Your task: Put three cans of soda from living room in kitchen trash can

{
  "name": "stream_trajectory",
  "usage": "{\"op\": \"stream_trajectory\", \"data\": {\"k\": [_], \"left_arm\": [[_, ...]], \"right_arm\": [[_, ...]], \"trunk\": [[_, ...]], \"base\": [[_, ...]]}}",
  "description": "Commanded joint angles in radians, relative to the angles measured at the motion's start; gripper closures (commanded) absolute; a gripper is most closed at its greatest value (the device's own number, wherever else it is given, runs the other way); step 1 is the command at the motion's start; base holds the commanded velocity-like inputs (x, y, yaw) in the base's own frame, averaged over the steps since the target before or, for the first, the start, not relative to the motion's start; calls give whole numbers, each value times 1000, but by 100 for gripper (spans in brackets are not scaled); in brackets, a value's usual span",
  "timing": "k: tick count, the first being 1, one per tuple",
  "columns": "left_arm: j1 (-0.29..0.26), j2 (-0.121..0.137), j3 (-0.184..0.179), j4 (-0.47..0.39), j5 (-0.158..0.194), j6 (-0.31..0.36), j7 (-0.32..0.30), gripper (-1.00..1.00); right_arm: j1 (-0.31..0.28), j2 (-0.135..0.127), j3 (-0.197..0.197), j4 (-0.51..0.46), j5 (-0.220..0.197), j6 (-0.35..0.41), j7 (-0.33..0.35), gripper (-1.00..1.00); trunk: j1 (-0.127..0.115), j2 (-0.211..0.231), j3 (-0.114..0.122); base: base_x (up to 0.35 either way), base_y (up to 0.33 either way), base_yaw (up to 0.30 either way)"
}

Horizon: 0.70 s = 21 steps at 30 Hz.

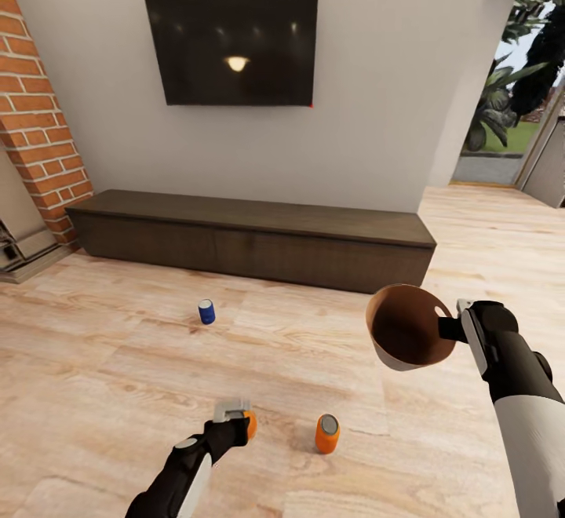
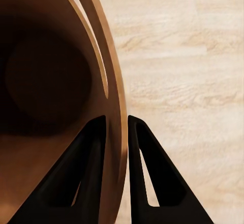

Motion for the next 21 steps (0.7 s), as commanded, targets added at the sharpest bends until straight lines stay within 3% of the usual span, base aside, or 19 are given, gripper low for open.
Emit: {"op": "stream_trajectory", "data": {"k": [1, 6, 10, 12, 14, 16, 21], "left_arm": [[3, 0, 0, -20, -1, 13, -1, 100], [13, -1, -3, -137, -2, 101, -1, 100], [14, -1, -8, -271, 0, 215, 0, 100], [15, -1, -9, -394, 1, 310, 0, 100], [15, -1, -10, -453, 1, 356, 0, 100], [15, -1, -10, -562, 2, 453, 0, 100], [13, -3, -21, -683, 10, 622, -2, 100]], "right_arm": [[0, 0, -1, 0, -6, 0, 3, 100], [0, 0, 0, 1, -6, 0, 2, 100], [0, 2, 1, 0, -5, 0, 1, 100], [0, 2, 1, 0, -5, 0, 0, 100], [0, 1, 1, 0, -5, 0, 0, 100], [0, 2, 1, 0, -5, 0, -1, 100], [0, 2, 1, 10, -4, 0, -2, 100]], "trunk": [[0, 0, 4], [-3, 1, 23], [-5, 2, 39], [-9, 10, 46], [-16, 24, 52], [-24, 38, 58], [-43, 73, 74]], "base": [[0, 0, 0], [0, 0, 0], [0, 0, 0], [0, 0, 0], [0, 0, 0], [0, 0, 0], [0, 0, 0]]}}
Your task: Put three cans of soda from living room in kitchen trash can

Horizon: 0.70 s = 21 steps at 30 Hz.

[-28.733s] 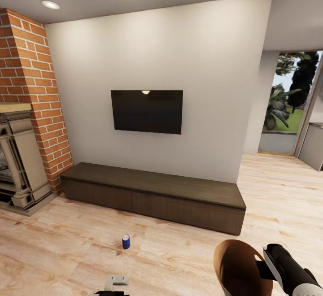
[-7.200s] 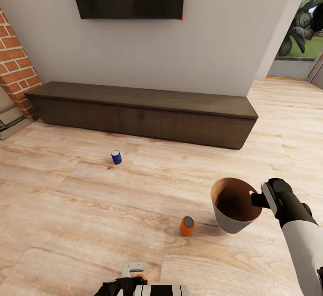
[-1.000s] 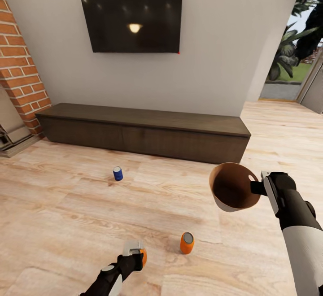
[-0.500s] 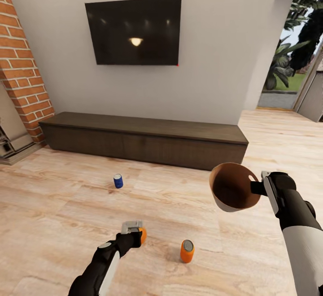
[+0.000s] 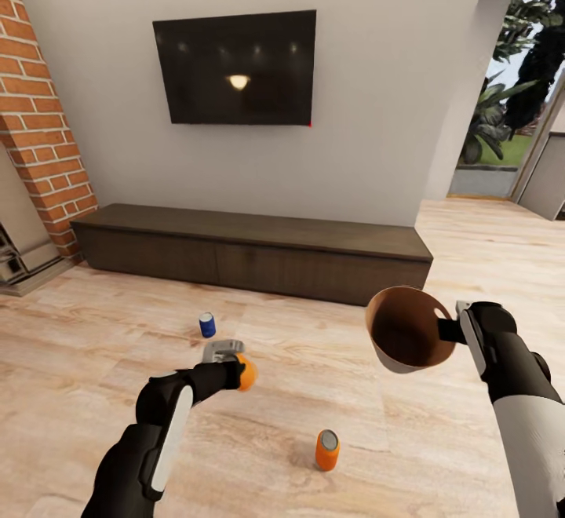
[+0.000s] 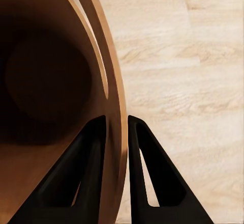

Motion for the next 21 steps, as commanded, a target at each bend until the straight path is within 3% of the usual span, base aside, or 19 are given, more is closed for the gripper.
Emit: {"op": "stream_trajectory", "data": {"k": [1, 2, 7, 11, 16, 17, 21], "left_arm": [[-1, -1, -4, -12, 1, 14, -1, 100], [-2, -1, -8, -21, 9, 24, -2, 100], [-8, -1, -72, -59, 130, 105, -4, 100], [-12, -3, -103, -71, 186, 132, -4, 100], [-18, -5, -115, -79, 243, 132, -4, 100], [-20, -6, -118, -81, 265, 132, -4, 100], [-27, -5, -137, -85, 299, 132, -5, 100]], "right_arm": [[-1, 0, 1, 8, -6, 0, 3, 100], [-1, 0, 3, 19, -4, 0, 2, 100], [-1, 1, 62, 105, 35, -26, 1, 100], [-1, 1, 81, 127, 46, -38, 1, 100], [-1, 1, 93, 183, 51, -87, -2, 100], [-1, 1, 99, 202, 52, -106, -17, 100], [-1, 9, 109, 226, 51, -130, -103, 100]], "trunk": [[-4, 7, 3], [-8, 14, 6], [-27, 49, 22], [-42, 77, 35], [-62, 112, 50], [-65, 119, 53], [-81, 147, 66]], "base": [[0, 0, 0], [0, 0, 0], [0, 0, 0], [0, 0, 0], [0, 0, 0], [0, 0, 0], [0, 0, 0]]}}
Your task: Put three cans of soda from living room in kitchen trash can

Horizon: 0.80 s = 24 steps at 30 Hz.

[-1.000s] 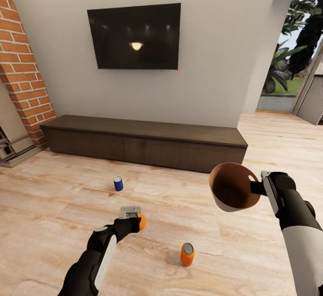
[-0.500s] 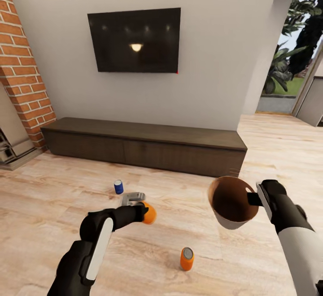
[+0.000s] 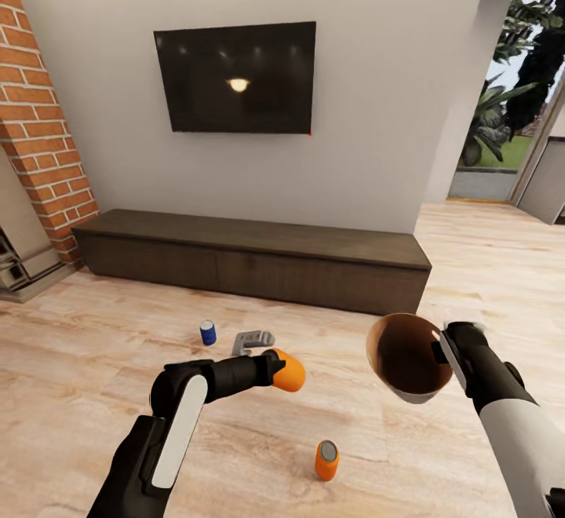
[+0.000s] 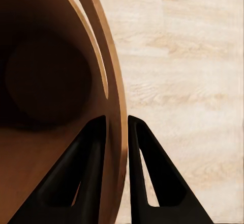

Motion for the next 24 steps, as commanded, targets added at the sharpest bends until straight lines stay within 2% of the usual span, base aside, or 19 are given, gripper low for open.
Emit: {"op": "stream_trajectory", "data": {"k": [1, 4, 6, 8, 10, 15, 16, 19, 24], "left_arm": [[-1, 0, -5, -1, -1, 0, -1, 100], [-2, 1, -21, -2, 8, 0, 0, 100], [-3, 1, -23, -3, 9, 0, -1, 100], [-3, 1, -26, -3, 11, 0, 0, 100], [-3, 1, -27, -3, 12, 0, 0, 100], [-3, 0, -30, -3, 12, 0, 1, 100], [-3, 1, -38, -3, 12, 0, 2, 100], [-3, 0, -45, -3, 12, 0, 2, 100], [-3, 0, -49, -3, 12, 0, 2, 100]], "right_arm": [[0, 5, 1, 2, -1, -3, -16, 100], [0, 31, 9, 10, 0, -10, -69, 100], [0, 40, 20, 11, 1, -11, -79, 100], [0, 50, 52, 21, 1, -12, -90, 100], [0, 54, 72, 31, 1, -13, -96, 100], [0, 63, 91, 46, 2, -13, -126, 100], [0, 70, 117, 70, 2, -14, -142, 100], [0, 76, 160, 101, 2, -14, -154, 100], [0, 80, 191, 121, 1, -14, -160, 100]], "trunk": [[-4, 7, 3], [-16, 28, 13], [-23, 42, 19], [-31, 56, 25], [-39, 70, 32], [-58, 105, 47], [-62, 112, 50], [-73, 133, 60], [-92, 168, 75]], "base": [[0, 0, 0], [0, 0, 0], [0, 0, 0], [0, 0, 0], [0, 0, 0], [0, 0, 0], [0, 0, 0], [0, 0, 0], [0, 0, 0]]}}
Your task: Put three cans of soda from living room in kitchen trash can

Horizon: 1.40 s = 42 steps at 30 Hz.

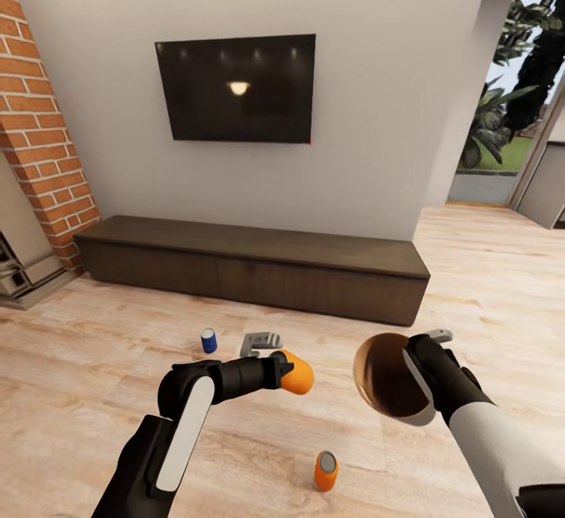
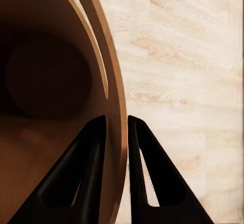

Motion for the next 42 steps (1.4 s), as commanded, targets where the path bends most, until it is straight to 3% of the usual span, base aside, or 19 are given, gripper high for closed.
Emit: {"op": "stream_trajectory", "data": {"k": [1, 11, 16, 36, 42], "left_arm": [[0, 0, 0, 0, -1, 0, -1, 100], [0, 0, -19, 1, -1, -5, -2, 100], [0, -1, -34, 2, 1, -9, -8, 100], [6, 0, -40, 2, 13, -47, -33, 100], [7, 1, -85, 4, 15, -79, -34, 100]], "right_arm": [[0, 1, 2, 1, 2, -1, 2, 100], [0, 36, 51, 34, 1, -19, 1, 100], [0, 70, 79, 60, 2, -38, 1, 100], [0, 98, 124, 70, 1, -42, 1, 100], [0, 113, 131, 79, 2, -42, 1, 100]], "trunk": [[-4, 7, 3], [-42, 77, 35], [-62, 112, 50], [-62, 112, 50], [-62, 112, 50]], "base": [[0, 0, 0], [0, 0, 0], [0, 0, 0], [0, 0, 0], [0, 0, 0]]}}
